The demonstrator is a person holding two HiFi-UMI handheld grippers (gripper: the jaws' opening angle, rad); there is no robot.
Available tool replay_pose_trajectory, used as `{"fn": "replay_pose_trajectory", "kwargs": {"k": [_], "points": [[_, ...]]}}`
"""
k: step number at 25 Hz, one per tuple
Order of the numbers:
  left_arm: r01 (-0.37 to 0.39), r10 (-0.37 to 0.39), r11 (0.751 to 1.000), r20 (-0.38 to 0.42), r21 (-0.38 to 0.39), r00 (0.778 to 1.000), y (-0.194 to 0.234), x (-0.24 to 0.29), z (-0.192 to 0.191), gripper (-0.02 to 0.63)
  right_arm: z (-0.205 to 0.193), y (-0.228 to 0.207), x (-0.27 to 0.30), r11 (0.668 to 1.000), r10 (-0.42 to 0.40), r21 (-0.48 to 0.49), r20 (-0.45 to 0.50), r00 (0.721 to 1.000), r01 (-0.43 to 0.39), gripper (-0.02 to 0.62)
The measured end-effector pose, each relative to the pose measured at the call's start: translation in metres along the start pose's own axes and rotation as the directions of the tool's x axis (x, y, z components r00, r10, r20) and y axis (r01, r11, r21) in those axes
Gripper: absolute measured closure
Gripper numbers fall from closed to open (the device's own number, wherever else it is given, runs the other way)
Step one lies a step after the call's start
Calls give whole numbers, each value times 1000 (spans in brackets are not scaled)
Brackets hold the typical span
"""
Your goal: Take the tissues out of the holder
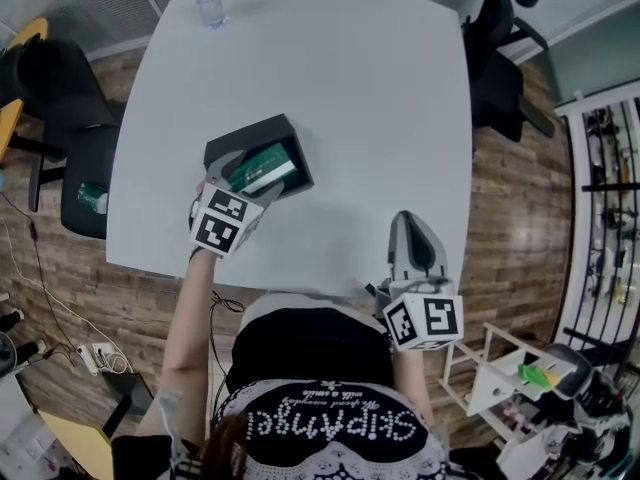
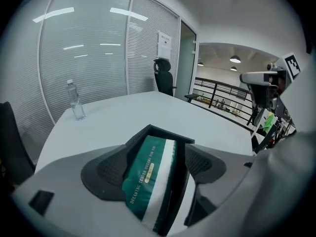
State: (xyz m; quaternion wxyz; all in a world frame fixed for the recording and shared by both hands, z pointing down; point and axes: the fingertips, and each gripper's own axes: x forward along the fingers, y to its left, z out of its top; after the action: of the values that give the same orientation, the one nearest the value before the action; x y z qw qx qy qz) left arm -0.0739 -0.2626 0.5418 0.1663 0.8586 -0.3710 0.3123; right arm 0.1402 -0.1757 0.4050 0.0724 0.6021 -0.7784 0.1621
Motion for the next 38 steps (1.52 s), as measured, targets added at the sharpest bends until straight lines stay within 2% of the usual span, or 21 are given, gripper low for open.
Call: {"fn": "replay_pose_trajectory", "kwargs": {"k": [13, 24, 32, 38], "points": [[43, -44, 999, -112, -9, 993, -1, 22, -22, 233, 0, 0, -4, 1000, -8, -1, -3, 1000, 8, 560], [26, -13, 999, -260, 46, 966, 6, 38, -39, 233, -2, 3, 1, 1000, -4, 5, -10, 1000, 4, 560], [19, -4, 999, -313, 46, 950, 5, 45, -44, 235, -4, 3, 6, 1000, 2, 5, -13, 1000, -2, 560], [11, 7, 999, -320, 53, 947, 7, 43, -46, 241, -2, 6, 7, 1000, 2, 2, -11, 1000, -2, 560]]}}
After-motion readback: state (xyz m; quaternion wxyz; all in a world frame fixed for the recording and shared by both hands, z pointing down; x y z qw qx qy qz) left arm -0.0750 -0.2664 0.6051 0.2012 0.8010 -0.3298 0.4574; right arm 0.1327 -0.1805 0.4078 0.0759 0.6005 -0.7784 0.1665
